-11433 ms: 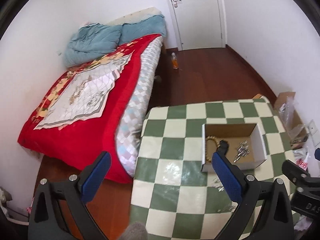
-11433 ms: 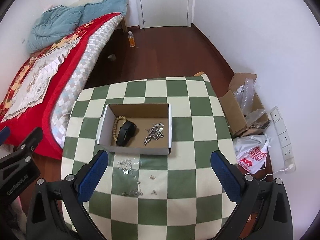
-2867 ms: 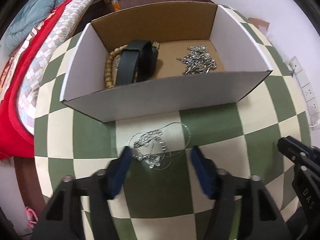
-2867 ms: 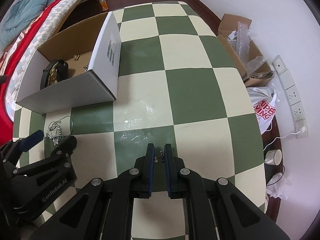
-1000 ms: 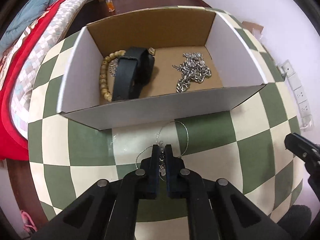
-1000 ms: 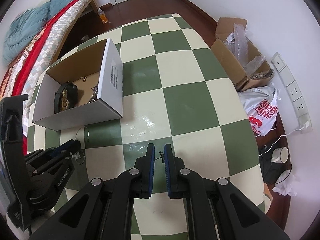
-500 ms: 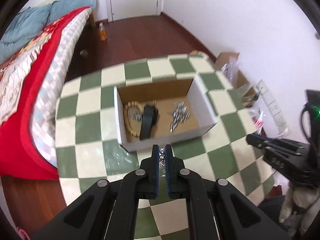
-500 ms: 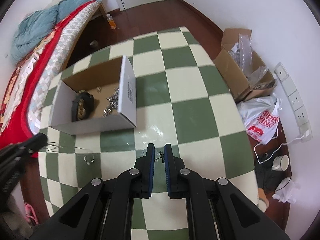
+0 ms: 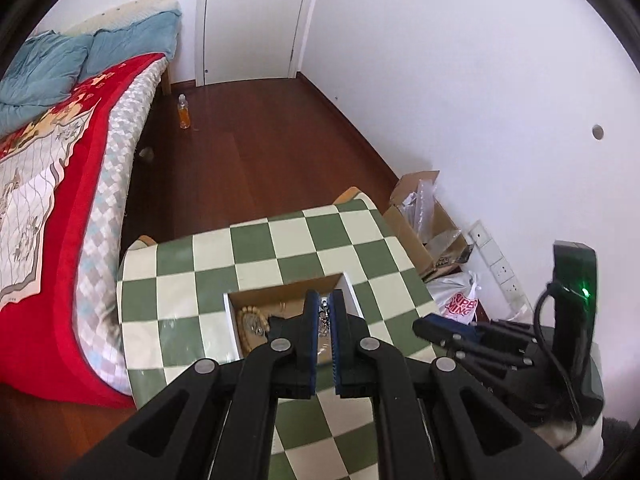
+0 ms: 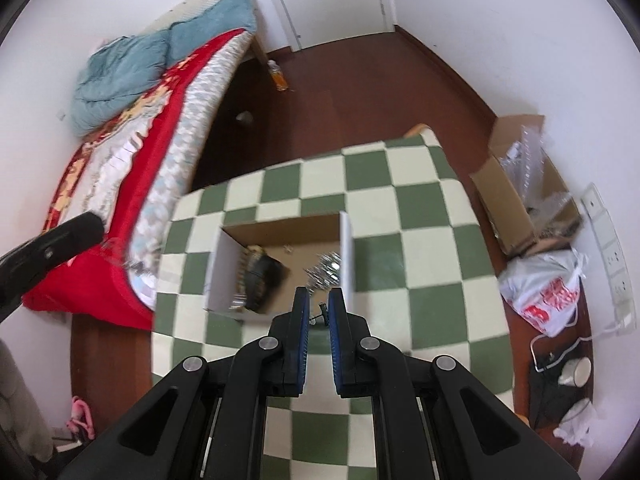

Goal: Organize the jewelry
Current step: 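Lower both tools into the box and open them to release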

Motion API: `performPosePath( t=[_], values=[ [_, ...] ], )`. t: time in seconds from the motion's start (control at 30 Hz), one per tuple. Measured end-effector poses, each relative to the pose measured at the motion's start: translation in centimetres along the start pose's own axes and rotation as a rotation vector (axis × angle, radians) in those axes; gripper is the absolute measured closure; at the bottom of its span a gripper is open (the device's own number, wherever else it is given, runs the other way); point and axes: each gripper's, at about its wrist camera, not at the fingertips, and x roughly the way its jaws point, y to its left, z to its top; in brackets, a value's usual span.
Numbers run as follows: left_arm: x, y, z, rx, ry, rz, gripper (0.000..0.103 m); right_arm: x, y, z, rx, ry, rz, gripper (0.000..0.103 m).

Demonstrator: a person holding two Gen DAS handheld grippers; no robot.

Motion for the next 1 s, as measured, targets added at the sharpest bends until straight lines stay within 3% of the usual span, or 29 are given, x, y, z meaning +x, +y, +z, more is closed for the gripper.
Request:
performPosePath(
  t=[0.13,0.37,0.53,0.77,0.87,0.9,0.97,1.0],
  values=[
    [3.3,1.3,1.2,-0.058,0.072,-0.033,0.1,1.2,0.7,1.8,0.011,0.037,0.05,0.093],
    [10.7,2.8,0.9,-0.172,0.258,-0.112,0.1,7.5,-0.2,3.4,0.081,0.203,0.136,0.093],
    [14.2,3.9,0.6,-0.233,0.328,-0.1,0.1,12.1,-1.5,3.5,0.113,0.327,0.121,0.093],
    [15.9,4.8,0.5,-0.266,0.375,-0.03,0.096,14.6,-2.0,3.7,0.101,0.387,0.063,0.091],
    [15.5,5.3,1.0,-0.286,0.352,-0.006,0.088,14.8,-2.0,3.7,0.096,0.397,0.05,0.062],
    [15.3,5.4,1.2,-0.285,0.345,0.011,0.079,14.7,-2.0,3.8,0.09,0.397,0.039,0.057],
    [14.6,5.5,1.6,-0.275,0.318,0.042,0.058,14.5,-1.9,3.8,0.081,0.395,0.021,0.056],
    [14.1,5.6,1.8,-0.264,0.302,0.073,0.039,14.3,-1.8,3.9,0.079,0.394,0.012,0.051]
  ],
)
